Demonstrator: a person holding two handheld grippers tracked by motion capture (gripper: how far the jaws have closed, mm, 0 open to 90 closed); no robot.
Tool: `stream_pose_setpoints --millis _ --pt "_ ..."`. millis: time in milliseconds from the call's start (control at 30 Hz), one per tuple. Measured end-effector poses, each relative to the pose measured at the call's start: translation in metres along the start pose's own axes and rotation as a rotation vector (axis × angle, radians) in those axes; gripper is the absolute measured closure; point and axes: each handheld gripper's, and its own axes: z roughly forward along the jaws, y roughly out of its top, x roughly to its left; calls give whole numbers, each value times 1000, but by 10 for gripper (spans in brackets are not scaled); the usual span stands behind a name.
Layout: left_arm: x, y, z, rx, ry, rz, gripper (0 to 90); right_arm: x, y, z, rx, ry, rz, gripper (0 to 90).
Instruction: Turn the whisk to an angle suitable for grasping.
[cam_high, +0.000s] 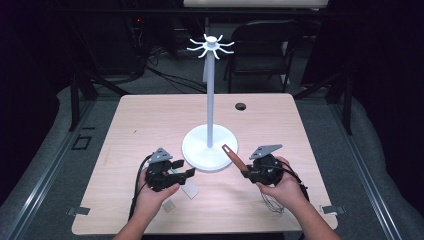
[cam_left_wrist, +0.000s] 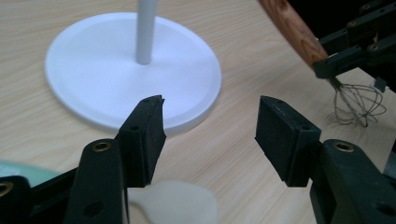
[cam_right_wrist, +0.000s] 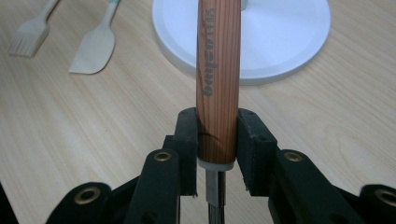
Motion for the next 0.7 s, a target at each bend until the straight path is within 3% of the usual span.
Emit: stream_pose_setpoints --millis 67,267,400,433,467,500,600,700 --pt "-3 3 4 4 -16 1 417 2 -1 -1 -1 8 -24 709" --pt "-23 19 39 -7 -89 4 423 8 -3 -2 -18 27 -41 710" --pt "-30 22 51 7 -96 16 434 11 -2 -2 -23 40 -62 709" --pt "-34 23 58 1 -136 4 437 12 -1 -2 -30 40 -68 709" --pt "-34 23 58 1 -136 4 440 13 -1 -2 -30 42 -71 710" --pt "-37 24 63 0 -172 -14 440 14 -1 -2 -37 46 -71 709" --pt "-40 26 66 -1 -182 -22 439 15 0 -1 -44 51 -75 709" --pt "-39 29 71 -19 -211 -74 438 15 1 0 -42 55 -80 709"
